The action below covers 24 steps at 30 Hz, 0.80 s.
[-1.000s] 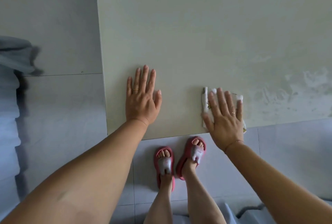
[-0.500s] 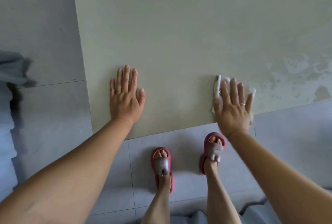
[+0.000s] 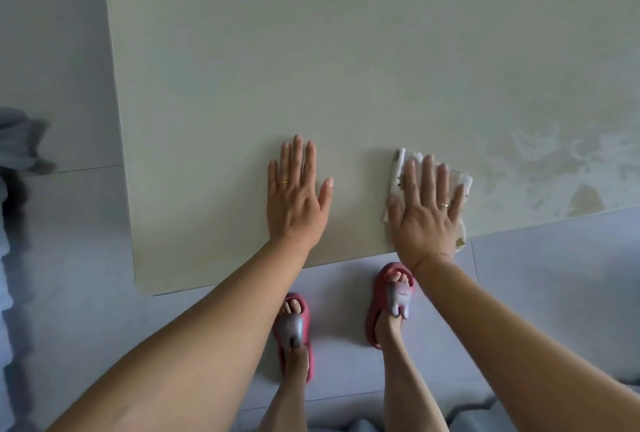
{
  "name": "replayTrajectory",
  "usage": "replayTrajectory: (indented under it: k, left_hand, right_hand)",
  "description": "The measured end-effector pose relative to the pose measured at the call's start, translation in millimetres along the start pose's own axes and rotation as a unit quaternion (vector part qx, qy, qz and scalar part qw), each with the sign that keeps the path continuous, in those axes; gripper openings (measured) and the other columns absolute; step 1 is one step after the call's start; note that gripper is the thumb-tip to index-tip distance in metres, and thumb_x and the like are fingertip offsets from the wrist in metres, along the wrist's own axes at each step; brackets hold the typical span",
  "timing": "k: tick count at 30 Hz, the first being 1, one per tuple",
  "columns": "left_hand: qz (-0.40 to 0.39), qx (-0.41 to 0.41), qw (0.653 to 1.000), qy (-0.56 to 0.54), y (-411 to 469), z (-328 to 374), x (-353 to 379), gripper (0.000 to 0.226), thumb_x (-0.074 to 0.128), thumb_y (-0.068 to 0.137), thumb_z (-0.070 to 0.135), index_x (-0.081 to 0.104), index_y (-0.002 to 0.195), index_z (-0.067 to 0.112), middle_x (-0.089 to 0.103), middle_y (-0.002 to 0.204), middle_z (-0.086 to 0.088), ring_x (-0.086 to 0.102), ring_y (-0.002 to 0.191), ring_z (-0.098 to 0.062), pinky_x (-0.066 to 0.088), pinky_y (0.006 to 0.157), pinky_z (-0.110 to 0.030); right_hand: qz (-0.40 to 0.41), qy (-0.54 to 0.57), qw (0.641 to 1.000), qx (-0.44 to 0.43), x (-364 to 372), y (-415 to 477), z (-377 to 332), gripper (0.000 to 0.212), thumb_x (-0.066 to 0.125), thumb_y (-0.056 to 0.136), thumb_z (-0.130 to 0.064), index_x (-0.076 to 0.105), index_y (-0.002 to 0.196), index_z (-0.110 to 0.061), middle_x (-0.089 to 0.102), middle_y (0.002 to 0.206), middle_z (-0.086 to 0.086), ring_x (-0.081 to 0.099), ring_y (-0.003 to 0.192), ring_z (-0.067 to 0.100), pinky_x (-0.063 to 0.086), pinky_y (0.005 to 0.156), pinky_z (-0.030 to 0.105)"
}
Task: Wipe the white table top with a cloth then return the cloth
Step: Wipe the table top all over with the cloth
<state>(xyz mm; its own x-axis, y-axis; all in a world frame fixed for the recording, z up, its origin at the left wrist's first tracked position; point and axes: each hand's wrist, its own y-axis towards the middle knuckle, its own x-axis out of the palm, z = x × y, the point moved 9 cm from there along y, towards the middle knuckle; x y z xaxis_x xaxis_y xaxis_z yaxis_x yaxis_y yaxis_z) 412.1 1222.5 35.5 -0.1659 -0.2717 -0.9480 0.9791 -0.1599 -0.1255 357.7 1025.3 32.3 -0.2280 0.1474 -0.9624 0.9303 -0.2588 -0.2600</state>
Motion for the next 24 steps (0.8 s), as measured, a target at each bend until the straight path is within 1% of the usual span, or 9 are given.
replayTrajectory:
  k: [3,5,7,9,14,16,20,22,24]
  left_hand:
    - [0.011,-0.018,1.0,0.018,0,-2,4,0.059,0.03,0.096,0.037,0.026,0.149,0.01,0.022,0.157,-0.012,0.02,0.145,-0.029,0.013,0.118,-0.045]
    - [0.018,-0.012,0.999,0.028,1,-3,3,0.057,0.028,0.096,0.034,0.03,0.148,0.009,0.027,0.155,-0.014,0.024,0.144,-0.03,0.019,0.117,-0.048]
    - [0.025,-0.009,0.999,0.037,0,-2,2,0.056,0.029,0.096,0.032,0.03,0.148,0.009,0.028,0.155,-0.013,0.024,0.144,-0.028,0.019,0.117,-0.047]
    - [0.034,-0.013,0.998,0.043,-1,-1,1,0.056,0.03,0.096,0.031,0.029,0.148,0.01,0.028,0.155,-0.012,0.024,0.144,-0.027,0.018,0.117,-0.046]
    - [0.044,-0.014,0.997,0.056,-1,0,-1,0.057,0.031,0.096,0.03,0.028,0.149,0.01,0.025,0.156,-0.01,0.021,0.145,-0.025,0.015,0.118,-0.044]
    - [0.041,-0.017,0.998,0.054,-1,0,-1,0.057,0.032,0.095,0.029,0.029,0.148,0.009,0.025,0.156,-0.01,0.02,0.145,-0.025,0.014,0.118,-0.044]
    - [0.034,-0.022,0.997,0.061,-1,1,-3,0.057,0.032,0.094,0.028,0.032,0.147,0.008,0.027,0.155,-0.01,0.023,0.144,-0.026,0.016,0.118,-0.044]
    - [0.023,-0.027,0.997,0.068,0,1,-1,0.057,0.028,0.095,0.03,0.03,0.148,0.008,0.026,0.156,-0.01,0.022,0.145,-0.026,0.015,0.118,-0.044]
    - [0.01,-0.032,0.997,0.073,1,-1,2,0.057,0.025,0.096,0.031,0.028,0.149,0.009,0.023,0.157,-0.009,0.019,0.145,-0.025,0.013,0.118,-0.043]
  right_hand:
    - [-0.014,-0.008,0.988,-0.154,14,-37,-67,0.064,0.023,0.094,-0.046,0.005,0.151,-0.023,-0.001,0.158,0.002,-0.002,0.146,0.028,-0.006,0.116,0.05]
    - [-0.027,-0.051,0.945,-0.323,17,-53,-82,0.062,0.031,0.094,-0.044,0.018,0.15,-0.022,0.015,0.158,0.003,0.01,0.146,0.028,0.005,0.117,0.051]
    - [-0.028,-0.088,0.914,-0.396,11,-30,-57,0.06,0.03,0.095,-0.045,0.018,0.15,-0.025,0.019,0.157,0.0,0.014,0.145,0.024,0.01,0.117,0.05]
    - [-0.006,-0.106,0.928,-0.357,-5,16,-19,0.059,0.024,0.096,-0.046,0.014,0.15,-0.027,0.018,0.158,0.0,0.013,0.145,0.023,0.007,0.117,0.049]
    - [0.012,-0.005,0.996,-0.091,-18,57,7,0.063,0.017,0.093,-0.048,0.006,0.151,-0.027,-0.002,0.158,-0.002,-0.004,0.146,0.022,-0.012,0.116,0.047]
    - [0.0,-0.001,0.986,-0.168,-5,22,-34,0.065,0.028,0.093,-0.046,0.009,0.151,-0.024,-0.001,0.158,0.001,-0.001,0.146,0.026,-0.01,0.116,0.049]
    - [-0.001,-0.083,0.886,-0.457,-7,7,-60,0.06,0.036,0.093,-0.043,0.023,0.149,-0.025,0.026,0.155,0.002,0.024,0.143,0.026,0.012,0.116,0.053]
    - [0.008,-0.097,0.901,-0.422,-20,57,-39,0.058,0.026,0.096,-0.042,0.014,0.15,-0.026,0.026,0.155,0.004,0.024,0.143,0.026,0.01,0.116,0.052]
    - [-0.001,-0.057,0.962,-0.266,-31,115,-12,0.058,0.015,0.096,-0.045,0.002,0.15,-0.029,0.01,0.16,0.0,0.005,0.147,0.021,-0.004,0.117,0.048]
